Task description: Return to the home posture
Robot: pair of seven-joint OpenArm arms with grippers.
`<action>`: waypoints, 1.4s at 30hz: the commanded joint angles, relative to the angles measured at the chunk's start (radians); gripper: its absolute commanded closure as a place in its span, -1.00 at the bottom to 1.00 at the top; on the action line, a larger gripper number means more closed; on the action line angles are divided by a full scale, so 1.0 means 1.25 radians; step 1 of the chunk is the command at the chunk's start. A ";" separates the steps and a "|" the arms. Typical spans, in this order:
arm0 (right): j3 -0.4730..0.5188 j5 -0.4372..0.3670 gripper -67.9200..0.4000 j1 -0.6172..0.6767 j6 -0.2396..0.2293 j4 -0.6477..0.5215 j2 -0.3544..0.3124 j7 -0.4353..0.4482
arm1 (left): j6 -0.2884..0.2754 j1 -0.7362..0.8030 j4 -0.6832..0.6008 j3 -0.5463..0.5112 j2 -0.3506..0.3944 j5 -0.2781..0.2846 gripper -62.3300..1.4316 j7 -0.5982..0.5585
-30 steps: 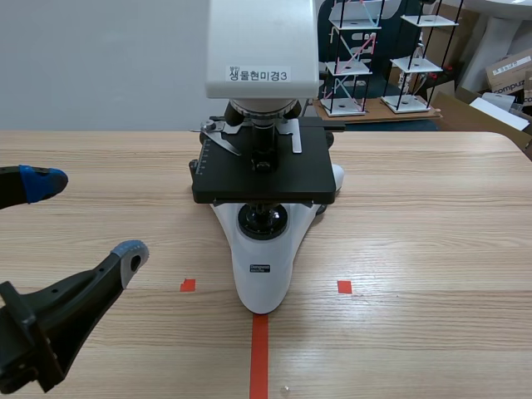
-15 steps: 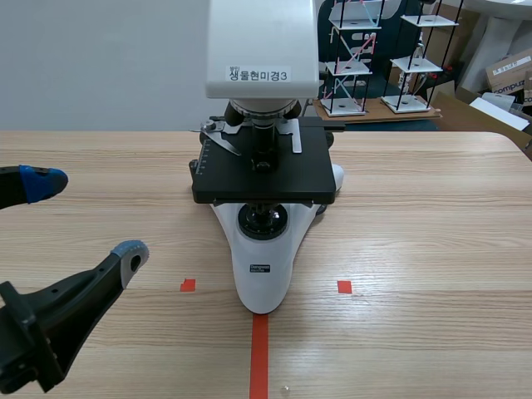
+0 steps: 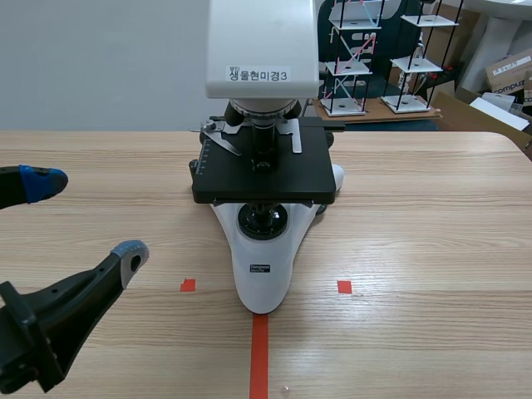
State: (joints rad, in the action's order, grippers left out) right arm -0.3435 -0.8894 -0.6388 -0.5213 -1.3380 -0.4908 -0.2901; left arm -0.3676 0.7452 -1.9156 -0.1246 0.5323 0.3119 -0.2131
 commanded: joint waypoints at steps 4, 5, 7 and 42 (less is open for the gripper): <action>0.005 -0.009 0.97 -0.017 0.000 -0.009 -0.010 0.016 | 0.004 0.002 -0.008 0.002 0.000 0.008 -1.00 -0.011; 0.005 -0.009 0.97 -0.017 0.000 -0.009 -0.010 0.016 | 0.004 0.002 -0.008 0.002 0.000 0.008 -1.00 -0.011; 0.005 -0.009 0.97 -0.017 0.000 -0.009 -0.010 0.016 | 0.004 0.002 -0.008 0.002 0.000 0.008 -1.00 -0.011; 0.475 0.451 -0.98 1.169 -0.003 -0.428 -0.103 0.649 | 0.004 0.002 -0.008 0.002 0.000 0.008 -1.00 -0.011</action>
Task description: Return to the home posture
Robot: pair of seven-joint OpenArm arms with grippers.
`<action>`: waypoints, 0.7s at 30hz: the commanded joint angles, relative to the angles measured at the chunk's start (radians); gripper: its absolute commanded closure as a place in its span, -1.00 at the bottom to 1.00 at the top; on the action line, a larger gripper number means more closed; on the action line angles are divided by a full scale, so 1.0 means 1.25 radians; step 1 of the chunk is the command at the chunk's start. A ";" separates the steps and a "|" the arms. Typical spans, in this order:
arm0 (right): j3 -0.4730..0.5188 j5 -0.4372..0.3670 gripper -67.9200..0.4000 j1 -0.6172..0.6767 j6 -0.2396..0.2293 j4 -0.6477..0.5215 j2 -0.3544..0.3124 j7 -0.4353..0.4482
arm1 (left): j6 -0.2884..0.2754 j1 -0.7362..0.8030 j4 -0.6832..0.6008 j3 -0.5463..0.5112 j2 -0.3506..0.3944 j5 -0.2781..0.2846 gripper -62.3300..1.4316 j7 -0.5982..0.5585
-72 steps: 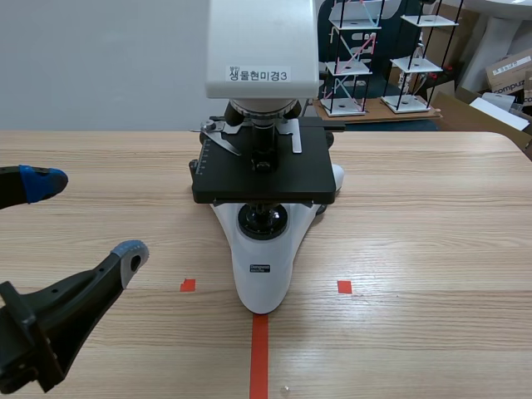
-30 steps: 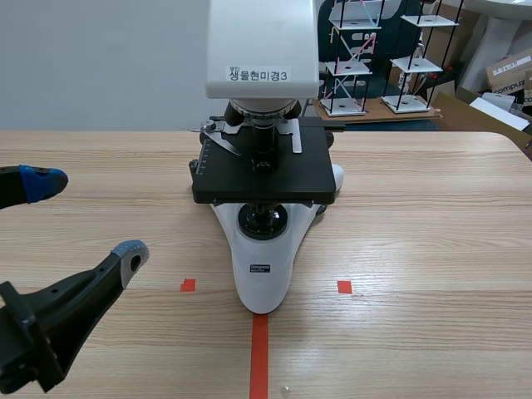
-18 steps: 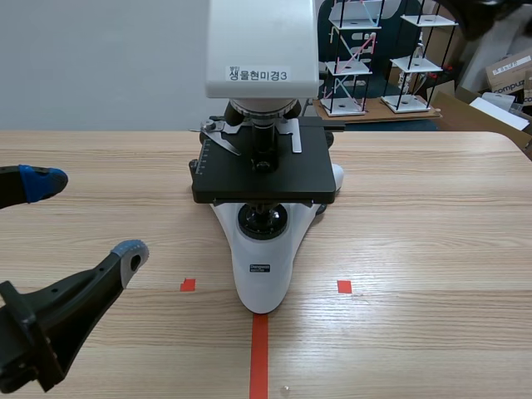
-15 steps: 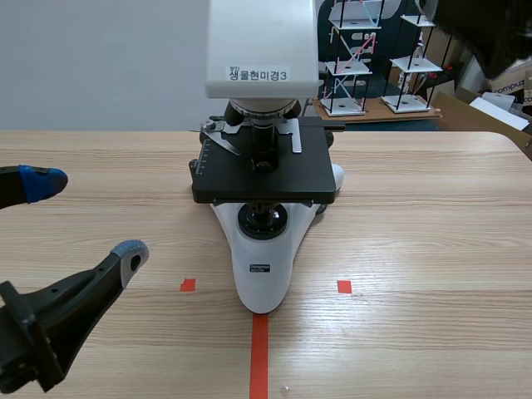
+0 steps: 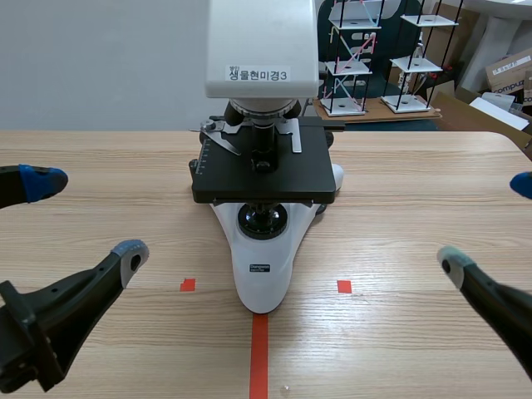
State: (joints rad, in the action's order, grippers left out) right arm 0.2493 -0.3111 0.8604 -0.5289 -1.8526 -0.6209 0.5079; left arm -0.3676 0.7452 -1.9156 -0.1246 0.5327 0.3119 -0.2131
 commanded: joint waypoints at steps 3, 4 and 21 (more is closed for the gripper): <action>0.001 0.027 -0.98 -0.019 -0.010 -0.016 0.036 0.047 | 0.004 0.002 -0.008 0.002 0.000 0.008 -1.00 -0.011; 0.001 0.034 -0.98 -0.019 -0.018 -0.016 0.044 0.058 | 0.004 0.002 -0.008 0.002 0.000 0.008 -1.00 -0.011; -0.001 0.052 -0.98 -0.021 -0.033 -0.036 0.065 0.075 | 0.004 0.002 -0.008 0.002 0.000 0.008 -1.00 -0.011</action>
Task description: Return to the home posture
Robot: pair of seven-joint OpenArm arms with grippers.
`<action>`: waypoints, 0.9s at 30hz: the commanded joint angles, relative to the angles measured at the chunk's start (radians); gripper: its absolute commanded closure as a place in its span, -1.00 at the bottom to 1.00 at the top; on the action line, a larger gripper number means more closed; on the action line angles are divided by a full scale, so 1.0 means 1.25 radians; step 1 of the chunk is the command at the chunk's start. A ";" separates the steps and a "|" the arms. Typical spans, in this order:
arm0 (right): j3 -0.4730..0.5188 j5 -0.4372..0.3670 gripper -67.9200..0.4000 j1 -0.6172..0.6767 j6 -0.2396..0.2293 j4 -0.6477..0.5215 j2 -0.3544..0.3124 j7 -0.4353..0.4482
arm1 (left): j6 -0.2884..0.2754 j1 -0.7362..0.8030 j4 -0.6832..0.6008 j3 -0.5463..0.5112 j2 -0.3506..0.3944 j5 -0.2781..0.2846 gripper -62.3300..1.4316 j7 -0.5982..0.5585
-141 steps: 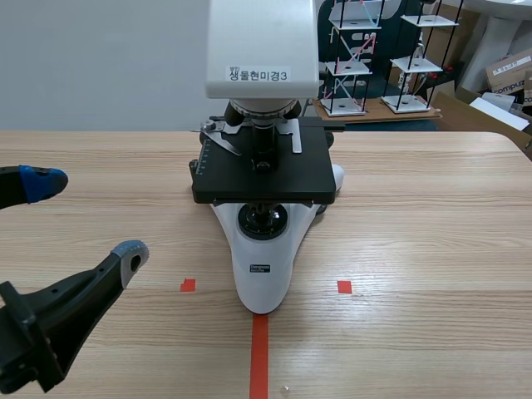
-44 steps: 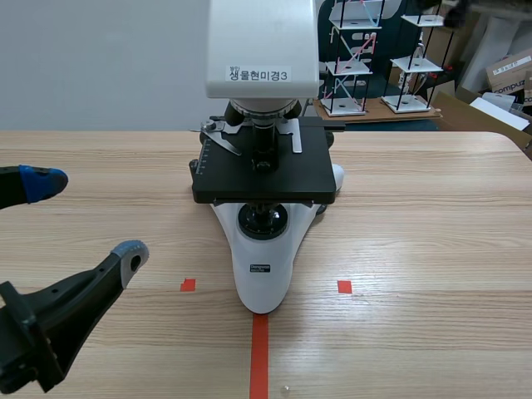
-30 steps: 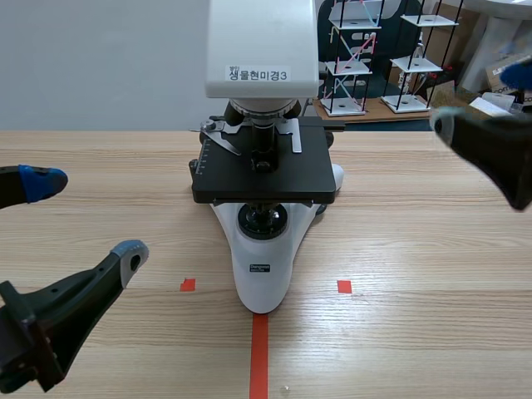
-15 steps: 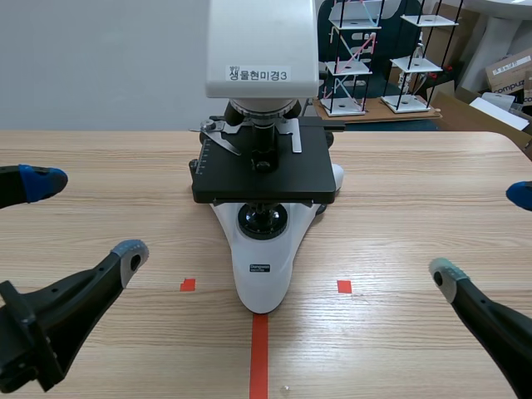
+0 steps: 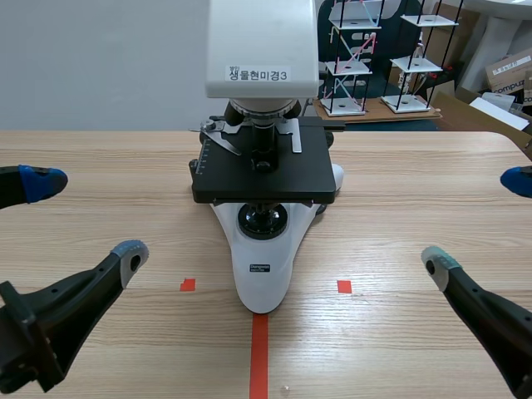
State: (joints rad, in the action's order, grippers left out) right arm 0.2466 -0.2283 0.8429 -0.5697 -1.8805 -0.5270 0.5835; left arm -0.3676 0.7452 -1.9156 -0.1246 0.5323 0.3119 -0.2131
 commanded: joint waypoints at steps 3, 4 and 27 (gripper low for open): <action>0.002 -0.014 -0.98 -0.007 0.000 -0.013 -0.010 0.015 | 0.004 0.002 -0.008 0.002 0.000 0.008 -1.00 -0.011; 0.002 -0.014 -0.98 -0.007 0.000 -0.013 -0.010 0.015 | 0.004 0.002 -0.008 0.002 0.000 0.008 -1.00 -0.011; 0.002 -0.014 -0.98 -0.007 0.000 -0.013 0.005 0.015 | 0.004 0.002 -0.008 0.002 0.000 0.008 -1.00 -0.011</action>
